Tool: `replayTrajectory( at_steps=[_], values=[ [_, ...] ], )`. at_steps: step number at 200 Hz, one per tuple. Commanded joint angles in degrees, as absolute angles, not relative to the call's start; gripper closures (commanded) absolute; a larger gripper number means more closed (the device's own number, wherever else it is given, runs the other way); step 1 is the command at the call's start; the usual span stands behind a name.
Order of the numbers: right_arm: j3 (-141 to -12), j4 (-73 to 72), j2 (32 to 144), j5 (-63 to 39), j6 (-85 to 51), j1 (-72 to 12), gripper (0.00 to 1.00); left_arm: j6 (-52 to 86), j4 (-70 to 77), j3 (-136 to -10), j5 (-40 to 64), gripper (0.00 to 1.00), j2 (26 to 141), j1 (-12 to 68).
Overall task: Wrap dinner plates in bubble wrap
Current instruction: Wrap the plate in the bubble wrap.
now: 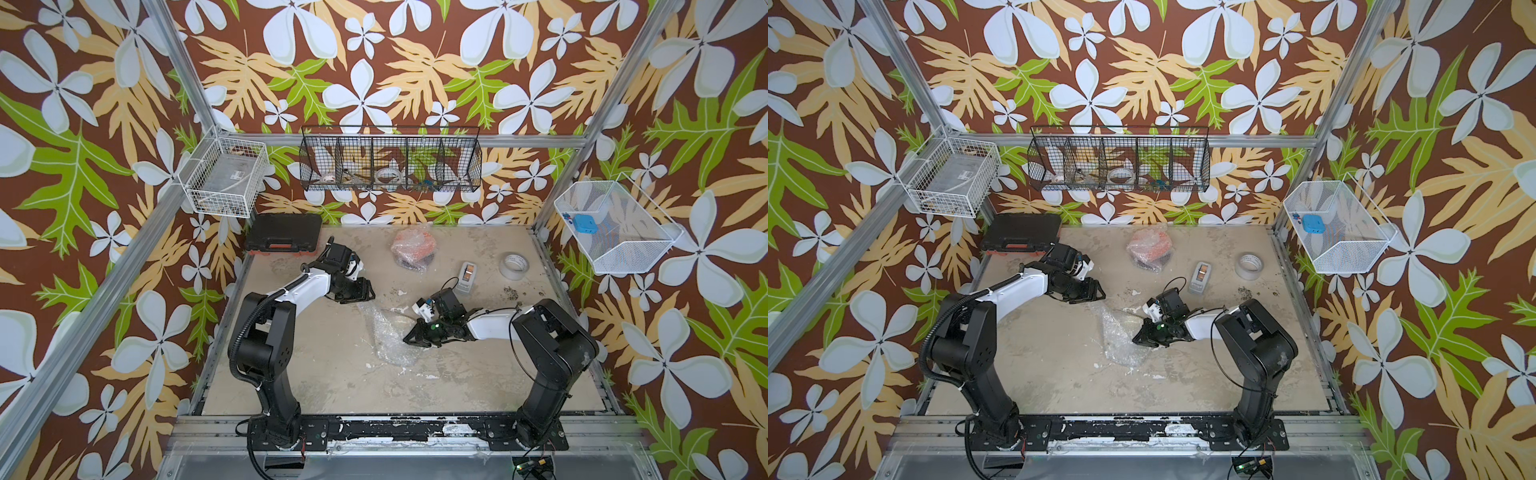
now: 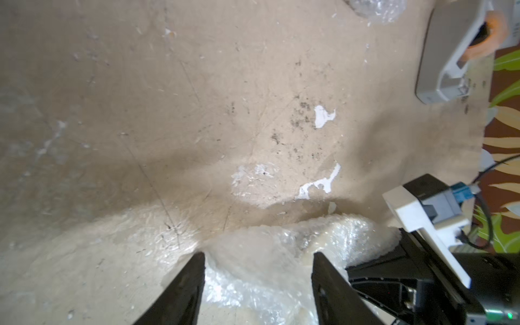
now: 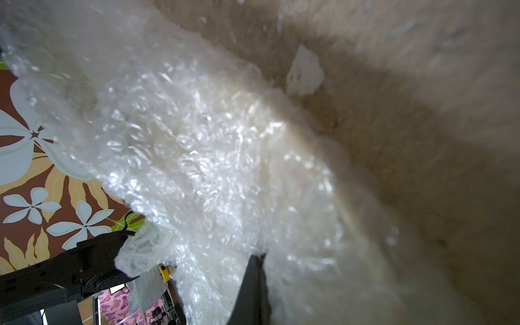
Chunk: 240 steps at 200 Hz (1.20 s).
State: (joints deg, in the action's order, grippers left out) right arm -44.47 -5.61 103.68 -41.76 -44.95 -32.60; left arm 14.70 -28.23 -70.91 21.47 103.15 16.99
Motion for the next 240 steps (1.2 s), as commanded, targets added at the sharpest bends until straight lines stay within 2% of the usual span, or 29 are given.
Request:
replayTrajectory(
  at_steps=[1,38,59,90,102,127,169,240],
  values=[
    [-43.4,5.3,104.5,-34.8,-44.9,-32.9,1.0,14.9,-30.1,-71.4,12.5,0.37,102.5,17.0],
    [-43.2,5.4,104.7,-34.9,-44.7,-32.9,1.0,15.5,-30.2,-71.8,8.4,0.34,102.0,16.8],
    [-43.2,5.4,104.6,-34.7,-44.7,-32.9,1.0,16.2,-30.2,-71.4,9.3,0.41,102.7,16.8],
    [-43.3,5.5,104.7,-34.7,-44.7,-32.9,1.0,18.2,-26.6,-68.7,20.2,0.62,102.7,16.8],
    [-43.4,5.6,104.7,-34.7,-44.7,-32.9,1.0,19.4,-24.8,-67.1,25.7,0.8,102.6,16.8],
    [-43.2,5.4,104.5,-34.7,-45.0,-32.9,1.0,22.3,-21.4,-63.9,33.3,1.0,101.1,16.9],
    [-42.8,4.5,104.3,-34.9,-45.6,-32.9,1.0,26.1,-18.8,-61.5,41.2,1.0,97.2,19.1],
    [-41.9,2.5,104.4,-35.3,-47.4,-33.5,1.0,40.8,0.2,-52.6,50.6,1.0,97.8,34.0]
  ],
)
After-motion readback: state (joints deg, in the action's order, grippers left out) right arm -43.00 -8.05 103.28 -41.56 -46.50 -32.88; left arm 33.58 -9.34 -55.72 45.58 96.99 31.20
